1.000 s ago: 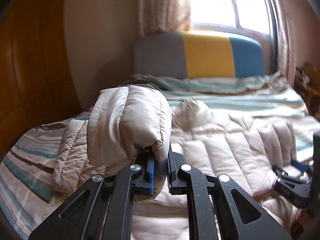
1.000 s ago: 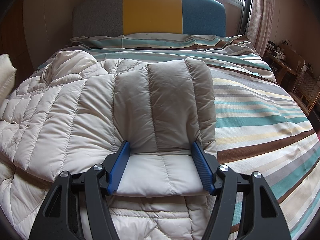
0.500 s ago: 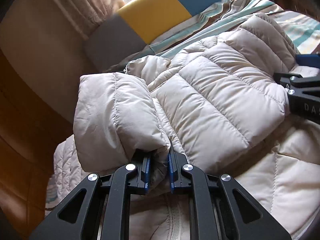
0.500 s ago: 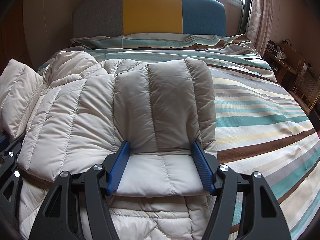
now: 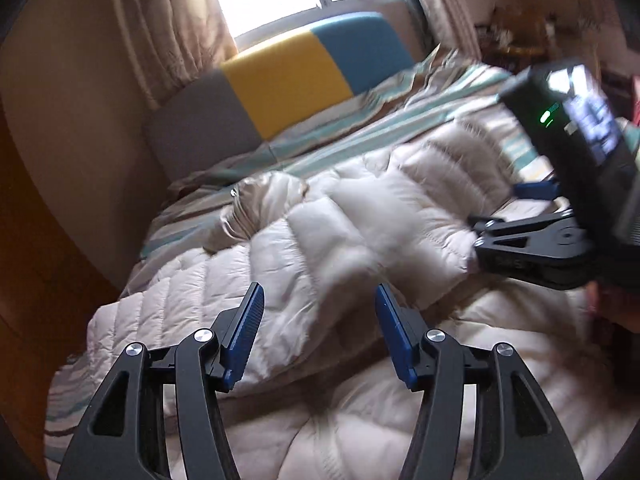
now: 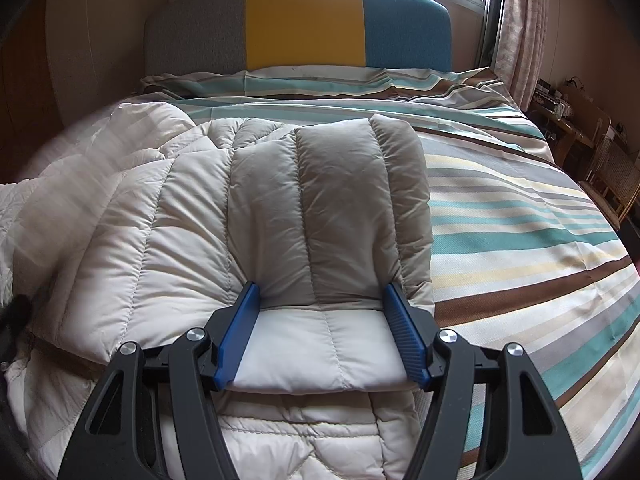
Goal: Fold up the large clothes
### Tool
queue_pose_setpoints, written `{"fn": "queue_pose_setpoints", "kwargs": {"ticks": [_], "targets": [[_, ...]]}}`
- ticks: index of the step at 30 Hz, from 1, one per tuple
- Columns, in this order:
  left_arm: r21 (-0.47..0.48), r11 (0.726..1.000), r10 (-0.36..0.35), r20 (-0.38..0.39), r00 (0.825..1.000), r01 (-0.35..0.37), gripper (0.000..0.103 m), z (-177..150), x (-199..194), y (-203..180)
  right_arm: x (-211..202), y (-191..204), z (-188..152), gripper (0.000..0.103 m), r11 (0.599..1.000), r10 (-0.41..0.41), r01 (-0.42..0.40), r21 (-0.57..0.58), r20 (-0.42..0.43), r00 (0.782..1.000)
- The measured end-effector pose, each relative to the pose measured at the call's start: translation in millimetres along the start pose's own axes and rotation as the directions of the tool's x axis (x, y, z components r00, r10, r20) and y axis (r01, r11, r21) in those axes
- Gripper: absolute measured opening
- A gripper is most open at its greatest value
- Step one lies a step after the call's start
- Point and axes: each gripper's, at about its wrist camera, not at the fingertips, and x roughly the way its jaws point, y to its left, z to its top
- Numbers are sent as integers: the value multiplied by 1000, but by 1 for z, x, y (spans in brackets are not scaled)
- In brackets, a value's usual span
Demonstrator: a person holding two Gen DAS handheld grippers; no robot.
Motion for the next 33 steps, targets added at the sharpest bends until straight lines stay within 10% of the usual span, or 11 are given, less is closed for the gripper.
{"fn": "queue_pose_setpoints", "kwargs": {"ticks": [4,12,23,33], "targets": [[-147,989,-10,0,1000,10,57,-12,-18,48,-7,-5,5,68,999,27,-27,24,3,1000],[-472,871,76,-149,986,-138,57,-48,18,180,-70,39,31,69,986,168,-168,-11,167,972],[-556,806,73,-250,966,-204,58,-101,65,231,1,136,44,71,966,238,-241,-97,-42,970],[-534,818,63,-288,955,-215,60,-105,73,224,25,141,26,73,969,224,-227,-93,-42,974]]}}
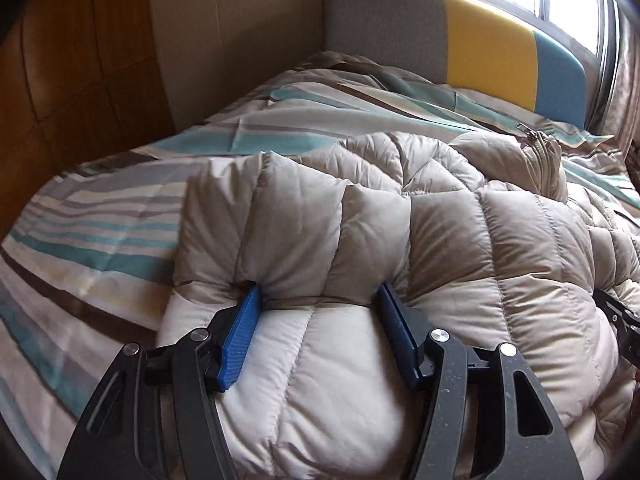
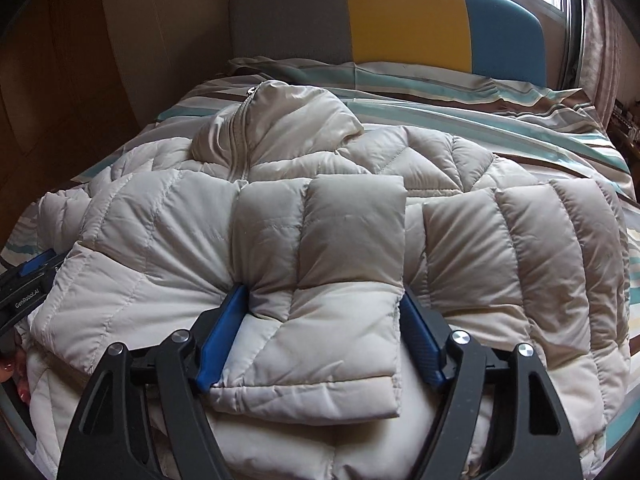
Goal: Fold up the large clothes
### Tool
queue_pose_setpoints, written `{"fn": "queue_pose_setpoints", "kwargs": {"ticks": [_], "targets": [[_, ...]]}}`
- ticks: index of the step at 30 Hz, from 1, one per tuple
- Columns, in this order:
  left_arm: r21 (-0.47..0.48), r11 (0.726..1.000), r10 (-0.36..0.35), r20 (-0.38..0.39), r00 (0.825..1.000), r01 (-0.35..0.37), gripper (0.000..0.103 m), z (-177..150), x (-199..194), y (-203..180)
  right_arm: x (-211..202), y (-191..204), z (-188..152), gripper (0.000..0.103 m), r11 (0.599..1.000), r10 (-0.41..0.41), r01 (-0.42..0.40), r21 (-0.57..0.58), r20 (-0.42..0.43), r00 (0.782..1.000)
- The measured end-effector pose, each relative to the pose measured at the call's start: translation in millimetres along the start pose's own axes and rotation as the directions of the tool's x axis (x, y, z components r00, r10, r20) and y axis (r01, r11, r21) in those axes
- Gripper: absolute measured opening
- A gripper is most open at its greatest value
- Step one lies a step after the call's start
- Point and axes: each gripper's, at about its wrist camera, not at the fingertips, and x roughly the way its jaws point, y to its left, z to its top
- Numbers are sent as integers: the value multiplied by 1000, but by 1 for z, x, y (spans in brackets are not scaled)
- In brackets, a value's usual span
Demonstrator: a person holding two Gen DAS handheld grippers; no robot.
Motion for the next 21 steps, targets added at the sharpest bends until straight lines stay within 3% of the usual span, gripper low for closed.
{"fn": "queue_pose_setpoints", "kwargs": {"ticks": [2,4,7,10,13,16,21], "targets": [[-16,1000,17,25,1000,-17,65,2,-19,-3,2,4,0,73,1000,-11,11,-8,6,1000],[-62,998,2,69,998,3,79,2,-40,-5,-1,3,0,74,1000,-11,11,-8,8,1000],[-83,997,12,85,996,-5,80,11,-48,-11,-6,1,-3,74,1000,-9,9,-7,12,1000],[-75,995,63,42,997,-60,80,22,-30,-15,-8,-1,-5,75,1000,-8,8,-7,14,1000],[-39,985,167,-20,986,-168,80,30,5,-7,-8,-1,-5,75,1000,-7,8,-7,14,1000],[-47,985,164,-37,986,-165,91,29,23,4,-8,-1,-6,76,1000,-5,5,-8,14,1000],[-63,990,121,-63,991,-125,94,20,45,9,-7,2,-6,77,1000,-15,15,-19,17,1000]]}}
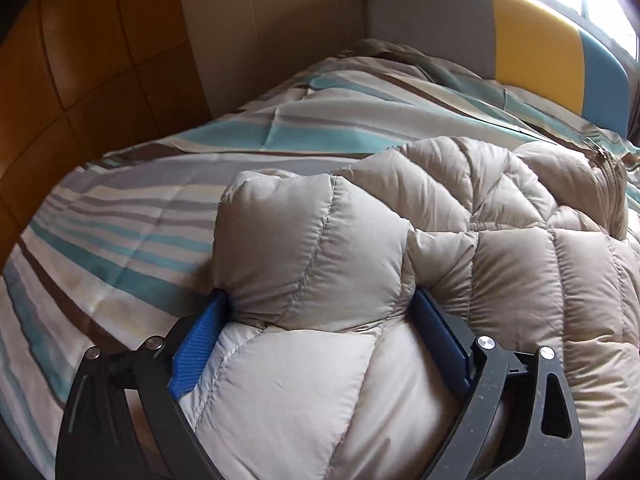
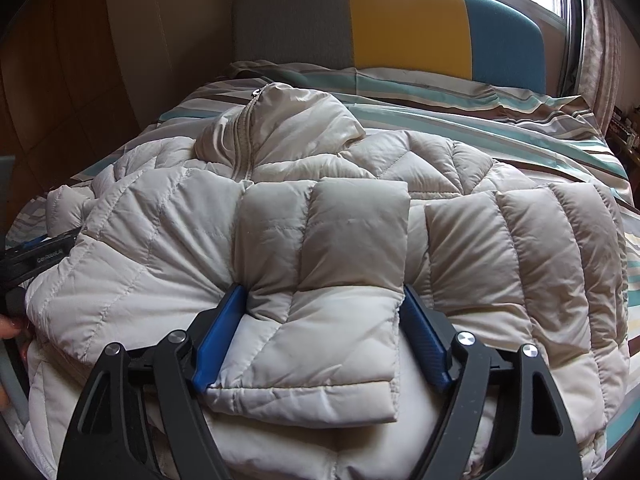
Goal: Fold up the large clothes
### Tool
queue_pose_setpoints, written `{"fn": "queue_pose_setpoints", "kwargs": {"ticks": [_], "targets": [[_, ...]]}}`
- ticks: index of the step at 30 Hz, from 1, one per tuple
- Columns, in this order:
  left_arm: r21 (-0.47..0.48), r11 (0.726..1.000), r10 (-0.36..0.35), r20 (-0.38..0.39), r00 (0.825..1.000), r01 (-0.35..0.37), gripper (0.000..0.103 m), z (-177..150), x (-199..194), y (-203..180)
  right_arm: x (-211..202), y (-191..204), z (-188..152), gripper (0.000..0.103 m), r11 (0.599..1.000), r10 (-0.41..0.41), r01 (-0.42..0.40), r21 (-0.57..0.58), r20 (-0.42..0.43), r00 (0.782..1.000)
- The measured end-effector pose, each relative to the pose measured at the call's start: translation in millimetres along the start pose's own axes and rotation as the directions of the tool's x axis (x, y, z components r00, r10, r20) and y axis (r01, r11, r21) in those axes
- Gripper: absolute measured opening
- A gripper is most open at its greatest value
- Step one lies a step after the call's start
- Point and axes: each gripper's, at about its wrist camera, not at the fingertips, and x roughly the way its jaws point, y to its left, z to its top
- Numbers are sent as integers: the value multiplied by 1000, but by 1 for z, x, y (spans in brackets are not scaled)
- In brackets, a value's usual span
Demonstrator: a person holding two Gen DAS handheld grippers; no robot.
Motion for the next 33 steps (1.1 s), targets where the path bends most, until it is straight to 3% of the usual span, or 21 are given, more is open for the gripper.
{"fn": "queue_pose_setpoints", "kwargs": {"ticks": [4,8,11,13,16,20,24,28,31,33], "targets": [[-21,1000,-22,-9,1000,22,95,1,-1,4,1,1,0,77,1000,-7,7,-4,0,1000],[-43,999,35,14,999,-34,95,-4,-36,8,1,2,-1,77,1000,-11,11,-6,0,1000],[-90,994,-49,75,996,56,95,-18,-74,6,1,3,-1,77,1000,-11,11,-6,2,1000],[-11,995,-96,94,991,98,96,-27,-90,-13,1,3,-1,77,1000,-12,12,-6,3,1000],[112,992,-60,66,996,53,96,-36,-80,-40,1,3,-1,78,1000,-17,17,-8,4,1000],[77,993,-86,-12,996,87,99,-38,-48,-39,2,4,-1,79,1000,-23,23,-14,3,1000],[79,993,-86,-22,996,87,100,-39,-44,-39,3,5,-1,79,1000,-26,26,-17,-3,1000],[112,989,-90,-29,996,92,100,-34,-62,-35,-6,0,9,83,1000,8,-8,-5,-54,999],[142,987,-76,26,997,71,100,-39,-97,-19,-35,-10,16,83,999,30,-30,35,-23,999],[143,987,-79,59,995,70,100,-46,-113,-7,-53,-14,18,83,1000,3,-3,27,-8,1000]]}}
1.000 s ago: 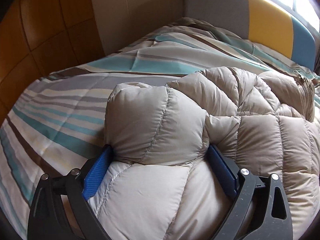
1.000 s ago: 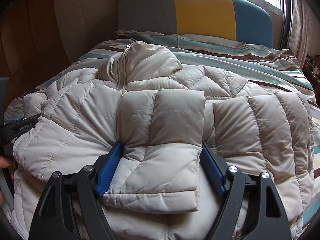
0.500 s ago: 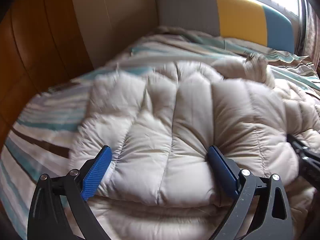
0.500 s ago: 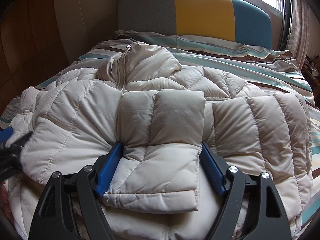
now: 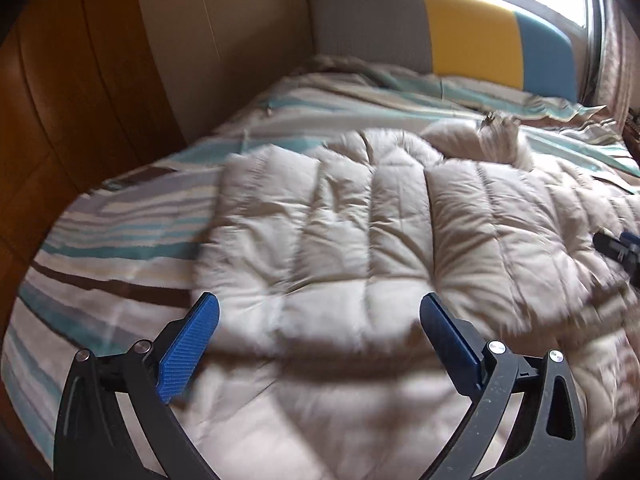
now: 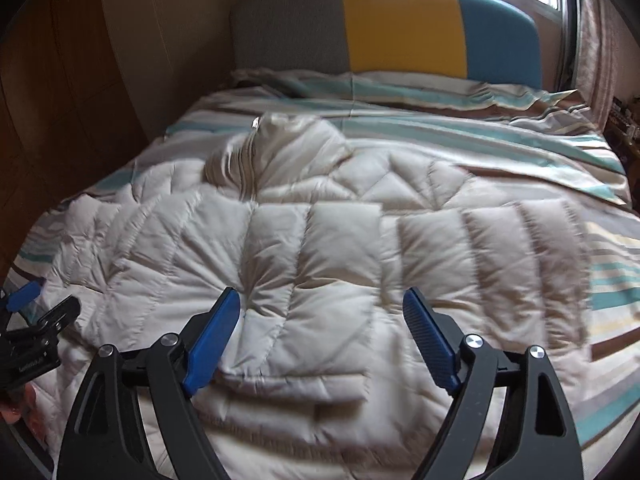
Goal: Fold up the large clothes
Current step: 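Close the right tool on the jacket side edge near the hem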
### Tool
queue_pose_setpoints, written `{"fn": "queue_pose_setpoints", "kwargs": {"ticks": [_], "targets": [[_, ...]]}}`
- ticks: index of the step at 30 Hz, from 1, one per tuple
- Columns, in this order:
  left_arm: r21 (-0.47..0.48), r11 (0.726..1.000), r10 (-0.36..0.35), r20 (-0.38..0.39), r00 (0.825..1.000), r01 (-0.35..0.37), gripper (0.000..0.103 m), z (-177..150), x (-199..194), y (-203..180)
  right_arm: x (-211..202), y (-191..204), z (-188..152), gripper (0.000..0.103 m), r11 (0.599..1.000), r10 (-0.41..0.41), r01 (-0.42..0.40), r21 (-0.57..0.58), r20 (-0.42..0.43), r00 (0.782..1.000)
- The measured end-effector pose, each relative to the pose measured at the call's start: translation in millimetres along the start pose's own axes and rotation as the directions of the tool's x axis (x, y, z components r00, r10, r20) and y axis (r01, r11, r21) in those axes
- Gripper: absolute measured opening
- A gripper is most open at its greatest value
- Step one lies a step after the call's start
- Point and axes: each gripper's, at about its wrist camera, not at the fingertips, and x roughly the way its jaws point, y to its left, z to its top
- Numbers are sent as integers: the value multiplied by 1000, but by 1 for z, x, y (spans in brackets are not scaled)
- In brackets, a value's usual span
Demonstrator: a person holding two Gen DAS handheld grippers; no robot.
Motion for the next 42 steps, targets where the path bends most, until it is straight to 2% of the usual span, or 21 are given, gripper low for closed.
{"fn": "queue_pose_setpoints", "kwargs": {"ticks": [4,10,14,23,30,32,34,37,42], "targets": [[-35,999,-20,-7,1000,19,100,-19,-19,17,-34,-2,-8,84,999,-34,34,-33,20,999],[-73,997,-33,-11,999,32,100,-62,-47,31,-78,-10,-41,84,996,-57,59,-60,40,998],[-88,996,-33,3,999,33,100,-95,-68,41,-108,-29,-73,84,997,-55,57,-44,46,997],[-146,989,-18,41,999,24,100,-155,-104,70,-177,-106,-164,83,994,-69,66,85,37,997],[-214,972,-90,44,995,97,100,-195,-119,82,-210,-136,-221,81,988,-78,77,131,-3,997],[-213,970,-104,65,992,116,95,-206,-127,82,-216,-136,-233,80,989,-66,65,132,-3,998],[-202,971,-114,79,990,128,85,-212,-132,78,-221,-131,-245,79,991,-55,56,122,-12,998],[-177,976,-113,93,989,128,77,-219,-141,72,-226,-123,-260,78,993,-31,33,114,-16,999],[-177,974,-121,106,987,139,76,-228,-152,71,-230,-118,-279,72,994,-17,18,107,-15,1000]]}}
